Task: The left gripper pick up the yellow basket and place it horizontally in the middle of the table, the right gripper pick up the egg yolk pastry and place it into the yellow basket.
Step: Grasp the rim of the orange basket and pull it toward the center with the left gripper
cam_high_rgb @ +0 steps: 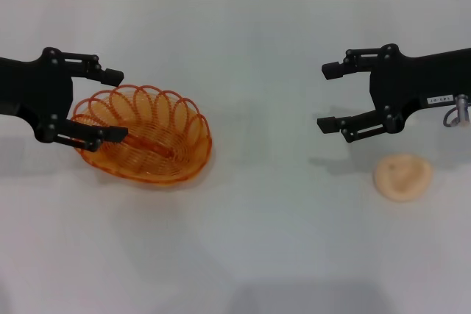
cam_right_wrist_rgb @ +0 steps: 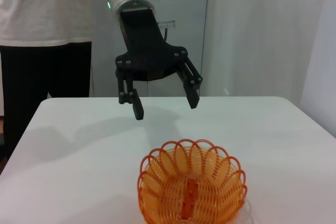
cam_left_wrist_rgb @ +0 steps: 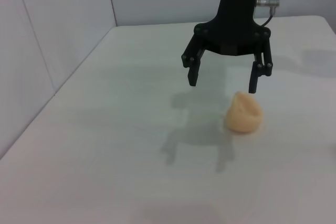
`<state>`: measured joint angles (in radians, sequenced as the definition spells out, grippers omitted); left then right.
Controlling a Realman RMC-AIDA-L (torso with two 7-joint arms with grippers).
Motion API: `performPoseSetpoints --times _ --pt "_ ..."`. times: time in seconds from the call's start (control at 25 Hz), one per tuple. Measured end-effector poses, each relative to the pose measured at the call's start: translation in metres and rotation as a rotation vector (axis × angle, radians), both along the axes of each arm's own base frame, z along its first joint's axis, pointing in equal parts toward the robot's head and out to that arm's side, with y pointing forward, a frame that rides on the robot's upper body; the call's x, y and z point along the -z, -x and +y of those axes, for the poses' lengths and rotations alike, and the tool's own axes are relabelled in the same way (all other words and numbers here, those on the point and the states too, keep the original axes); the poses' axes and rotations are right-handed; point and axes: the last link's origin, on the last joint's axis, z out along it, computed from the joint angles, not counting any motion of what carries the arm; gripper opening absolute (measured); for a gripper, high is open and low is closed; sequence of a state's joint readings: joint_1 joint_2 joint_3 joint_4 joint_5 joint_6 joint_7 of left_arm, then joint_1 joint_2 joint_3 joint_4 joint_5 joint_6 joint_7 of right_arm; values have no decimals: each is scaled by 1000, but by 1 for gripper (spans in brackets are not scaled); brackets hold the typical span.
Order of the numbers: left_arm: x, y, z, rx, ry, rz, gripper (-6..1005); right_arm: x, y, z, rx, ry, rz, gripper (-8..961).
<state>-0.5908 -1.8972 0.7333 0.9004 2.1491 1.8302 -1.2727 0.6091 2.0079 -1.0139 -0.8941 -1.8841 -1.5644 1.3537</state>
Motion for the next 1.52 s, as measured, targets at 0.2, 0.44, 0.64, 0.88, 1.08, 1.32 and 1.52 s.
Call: performPoseSetpoints --times 0.2,0.44,0.64,0.88,1.08,1.32,1.52 --pt "1 0 1 -1 -6 -1 825 0 0 1 1 -4 -1 843" --pt "2 0 1 0 -7 -2 824 0 0 2 4 -10 -3 843" --pt "2 0 1 0 -6 -1 822 1 -1 3 9 -18 -7 843" --pt "1 1 3 -12 -22 3 821 1 -2 3 9 -27 -5 843" --pt "-1 0 9 -65 -62 -9 820 2 -3 4 17 -33 1 842" --pt "-8 -4 19 -211 -197 -19 819 2 -5 6 11 -55 -5 842" --pt "-16 -7 22 -399 -255 15 818 2 -6 8 10 -70 -9 842"
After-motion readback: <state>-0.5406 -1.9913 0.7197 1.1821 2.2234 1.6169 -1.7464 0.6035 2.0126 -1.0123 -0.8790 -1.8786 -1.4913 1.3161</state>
